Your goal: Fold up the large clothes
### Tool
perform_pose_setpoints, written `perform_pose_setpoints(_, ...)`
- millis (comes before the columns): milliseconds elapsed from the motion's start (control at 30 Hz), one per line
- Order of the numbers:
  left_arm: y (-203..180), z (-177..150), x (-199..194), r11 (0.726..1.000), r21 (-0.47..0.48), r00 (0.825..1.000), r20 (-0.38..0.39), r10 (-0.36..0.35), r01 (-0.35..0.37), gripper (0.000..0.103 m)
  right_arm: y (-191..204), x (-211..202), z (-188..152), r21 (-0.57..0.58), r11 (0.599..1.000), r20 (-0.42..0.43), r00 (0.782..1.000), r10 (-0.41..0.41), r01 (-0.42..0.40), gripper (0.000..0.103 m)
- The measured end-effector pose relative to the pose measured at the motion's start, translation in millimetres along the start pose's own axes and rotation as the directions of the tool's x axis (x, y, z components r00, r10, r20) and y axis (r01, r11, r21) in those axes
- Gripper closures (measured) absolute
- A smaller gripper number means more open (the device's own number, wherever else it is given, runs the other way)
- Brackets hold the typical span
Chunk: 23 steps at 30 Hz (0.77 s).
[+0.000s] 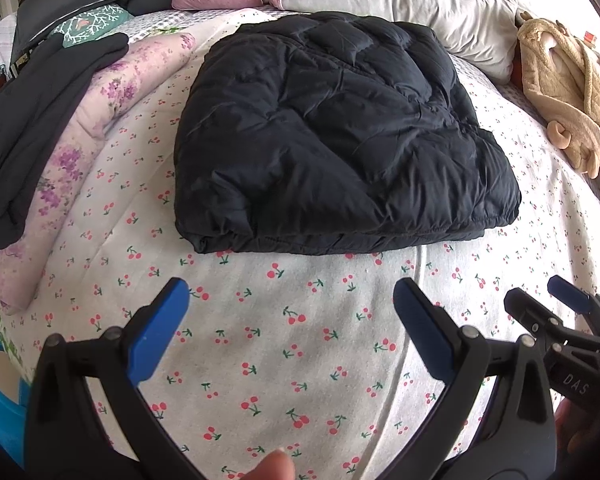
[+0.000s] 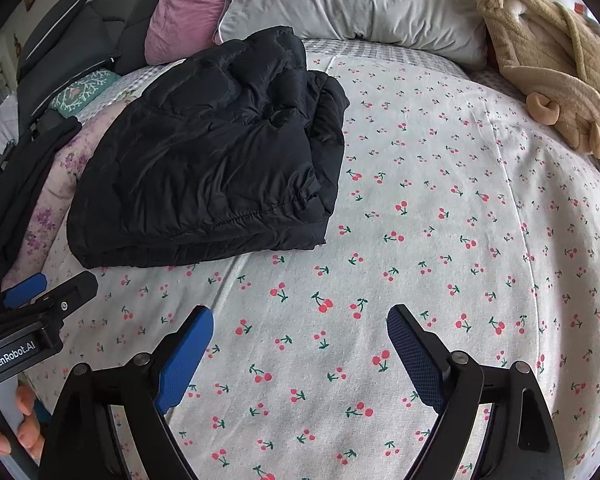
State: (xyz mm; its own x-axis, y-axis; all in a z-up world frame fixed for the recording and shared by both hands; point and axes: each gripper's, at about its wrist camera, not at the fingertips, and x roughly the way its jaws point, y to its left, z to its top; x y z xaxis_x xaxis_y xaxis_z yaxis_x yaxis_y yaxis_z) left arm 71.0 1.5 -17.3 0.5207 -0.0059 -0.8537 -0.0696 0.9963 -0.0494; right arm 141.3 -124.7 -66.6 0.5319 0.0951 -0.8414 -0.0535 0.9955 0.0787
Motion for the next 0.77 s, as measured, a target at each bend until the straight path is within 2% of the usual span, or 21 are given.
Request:
perform_pose_setpoints(233, -2, 0, 0, 1.000, 0.008, 1.000, 0.004, -0.004, 0.004, 0.002, 0, 0, 0, -0.001, 1.000, 0.000, 1.000, 0.000, 0.000, 0.013)
perform_pose_setpoints(567, -16, -2, -8, 0.996, 0.091, 0.998, 0.055, 0.008, -0.013, 0.002, 1, 0, 0, 0.002, 1.000, 0.012, 1.000, 0.001, -0.002, 0.013)
perform_pose_setpoints(767, -26, -9, -6, 0.994, 0.109, 0.999, 0.042, 0.002, -0.007, 0.002, 4, -1, -2, -0.008, 1.000, 0.024, 1.000, 0.007, -0.006, 0.013)
